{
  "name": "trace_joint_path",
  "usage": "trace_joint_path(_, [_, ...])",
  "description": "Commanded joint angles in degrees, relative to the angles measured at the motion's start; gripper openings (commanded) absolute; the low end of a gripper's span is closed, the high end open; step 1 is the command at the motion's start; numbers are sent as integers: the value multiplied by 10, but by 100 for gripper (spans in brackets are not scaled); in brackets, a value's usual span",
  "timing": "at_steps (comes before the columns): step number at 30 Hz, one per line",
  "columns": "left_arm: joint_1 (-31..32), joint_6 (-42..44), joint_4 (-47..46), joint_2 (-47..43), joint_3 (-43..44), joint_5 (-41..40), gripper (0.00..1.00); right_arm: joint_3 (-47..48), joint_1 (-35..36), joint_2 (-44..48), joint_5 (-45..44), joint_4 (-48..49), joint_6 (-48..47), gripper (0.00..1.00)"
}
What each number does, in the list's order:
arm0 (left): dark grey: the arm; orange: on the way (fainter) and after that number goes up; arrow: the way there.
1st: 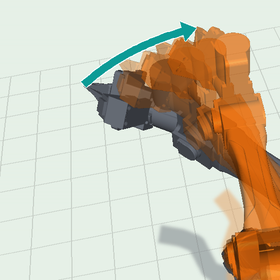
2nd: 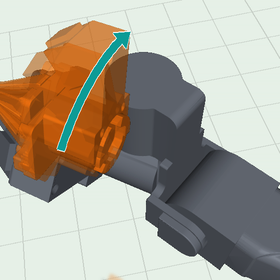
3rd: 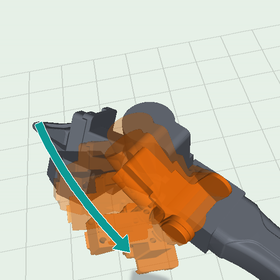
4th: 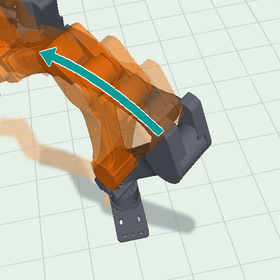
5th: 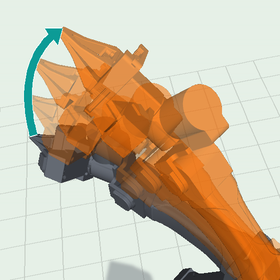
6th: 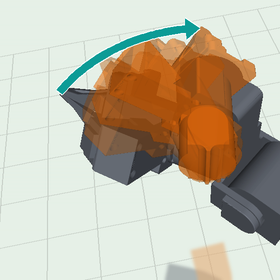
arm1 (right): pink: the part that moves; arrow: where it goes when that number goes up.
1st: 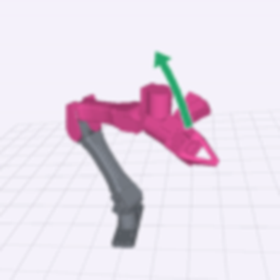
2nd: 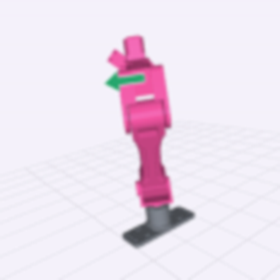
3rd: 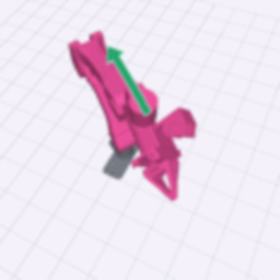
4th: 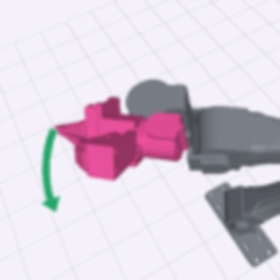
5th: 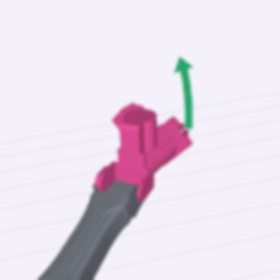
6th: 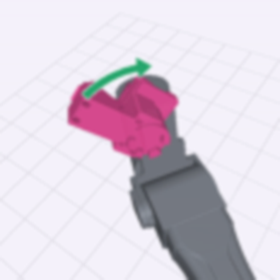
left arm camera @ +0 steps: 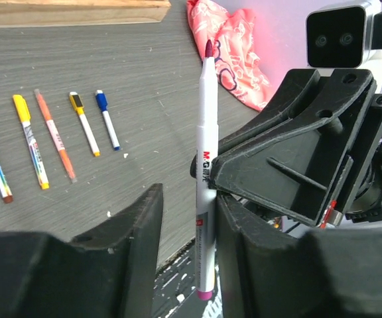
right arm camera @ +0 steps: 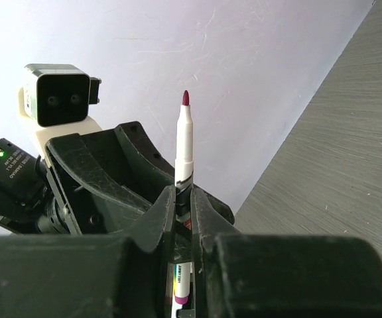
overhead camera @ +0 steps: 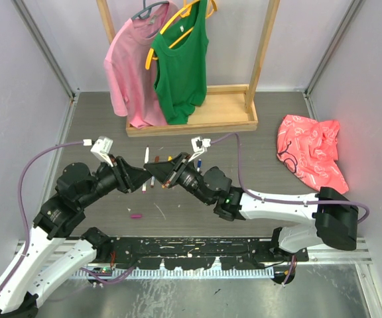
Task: Insert the pens into the pen caps
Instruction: Pick up the pen from the center of the board.
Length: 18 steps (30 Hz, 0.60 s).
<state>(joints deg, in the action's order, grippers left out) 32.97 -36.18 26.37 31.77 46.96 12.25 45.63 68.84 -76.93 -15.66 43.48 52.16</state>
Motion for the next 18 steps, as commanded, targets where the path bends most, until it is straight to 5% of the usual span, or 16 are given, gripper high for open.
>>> trace_joint_path(1, [-2, -6, -52, 5, 4, 3, 33, 27, 11, -1, 26, 45, -5, 0])
trace_joint_path(9, [-2, -9, -41, 15, 11, -6, 0, 33, 13, -4, 45, 36, -19, 3])
trace_joint_path(18, [-2, 46, 33, 39, 45, -31, 0, 40, 13, 32, 0, -35, -70, 37])
